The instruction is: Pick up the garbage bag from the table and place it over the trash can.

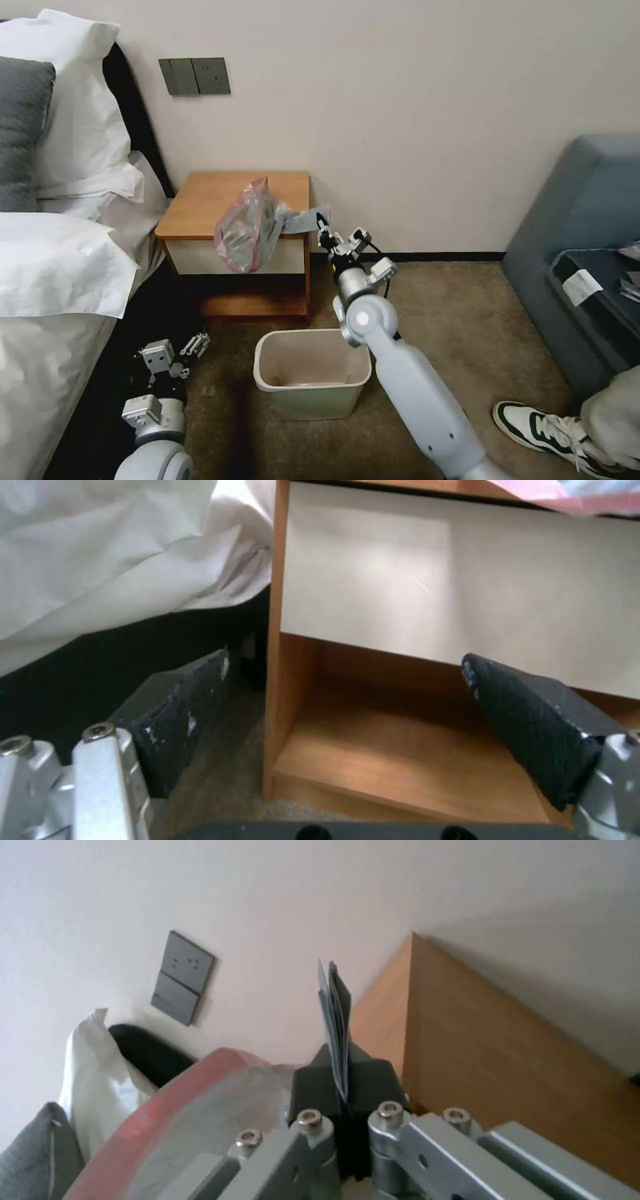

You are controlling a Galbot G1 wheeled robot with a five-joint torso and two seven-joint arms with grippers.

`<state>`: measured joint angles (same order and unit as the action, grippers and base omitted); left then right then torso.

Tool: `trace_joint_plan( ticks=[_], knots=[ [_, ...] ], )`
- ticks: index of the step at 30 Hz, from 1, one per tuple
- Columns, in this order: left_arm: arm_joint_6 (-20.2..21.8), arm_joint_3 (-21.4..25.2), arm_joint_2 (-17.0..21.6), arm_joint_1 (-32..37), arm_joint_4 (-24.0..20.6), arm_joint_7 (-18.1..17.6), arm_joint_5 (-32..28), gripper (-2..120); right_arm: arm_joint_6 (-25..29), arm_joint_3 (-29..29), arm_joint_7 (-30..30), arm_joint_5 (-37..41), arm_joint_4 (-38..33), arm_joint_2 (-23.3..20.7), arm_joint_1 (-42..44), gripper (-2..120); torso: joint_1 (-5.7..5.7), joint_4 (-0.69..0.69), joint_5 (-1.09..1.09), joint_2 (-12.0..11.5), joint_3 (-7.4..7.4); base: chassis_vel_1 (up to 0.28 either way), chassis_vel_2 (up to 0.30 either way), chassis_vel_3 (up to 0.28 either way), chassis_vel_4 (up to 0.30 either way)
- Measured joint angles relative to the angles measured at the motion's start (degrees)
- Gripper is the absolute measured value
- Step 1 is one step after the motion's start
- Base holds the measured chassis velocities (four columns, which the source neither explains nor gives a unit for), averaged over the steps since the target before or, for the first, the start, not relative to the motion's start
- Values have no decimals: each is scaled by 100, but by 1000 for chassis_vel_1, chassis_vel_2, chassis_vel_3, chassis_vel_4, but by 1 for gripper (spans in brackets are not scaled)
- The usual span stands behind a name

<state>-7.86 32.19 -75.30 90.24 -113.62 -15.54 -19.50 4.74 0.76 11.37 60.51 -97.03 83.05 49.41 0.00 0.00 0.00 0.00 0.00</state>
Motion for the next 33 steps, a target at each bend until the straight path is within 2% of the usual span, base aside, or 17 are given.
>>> trace_joint_plan(
  ticks=[6, 8, 14, 26, 33],
  knots=[
    [13, 21, 11, -3, -51, -10, -70, 89, 6, -63, 339, -105, -490, -137, 378, 0, 0, 0, 1, 0, 0, 0, 0, 0, 0],
    [15, 34, 35, 6, -65, -13, -102, 89, -16, -99, 550, -172, -858, -260, 689, 0, 0, -1, 1, 0, 0, 0, 0, 0, 0],
    [62, 25, 58, -23, -135, -27, -148, 89, -115, -188, 670, -327, -1438, -595, 1276, 0, 0, 0, 0, 0, 0, 0, 0, 0, 0],
    [68, -8, 74, -11, -157, -28, -148, 89, -37, -267, 856, -861, -1950, -1040, 2649, 0, 0, -1, 0, 0, 0, 0, 0, 0, 0],
    [75, -56, 83, -57, -139, -26, -151, 89, -16, -368, 1083, -1123, -2158, -1111, 2909, 0, 0, -1, 0, 0, 0, 0, 0, 0, 0]
  ],
)
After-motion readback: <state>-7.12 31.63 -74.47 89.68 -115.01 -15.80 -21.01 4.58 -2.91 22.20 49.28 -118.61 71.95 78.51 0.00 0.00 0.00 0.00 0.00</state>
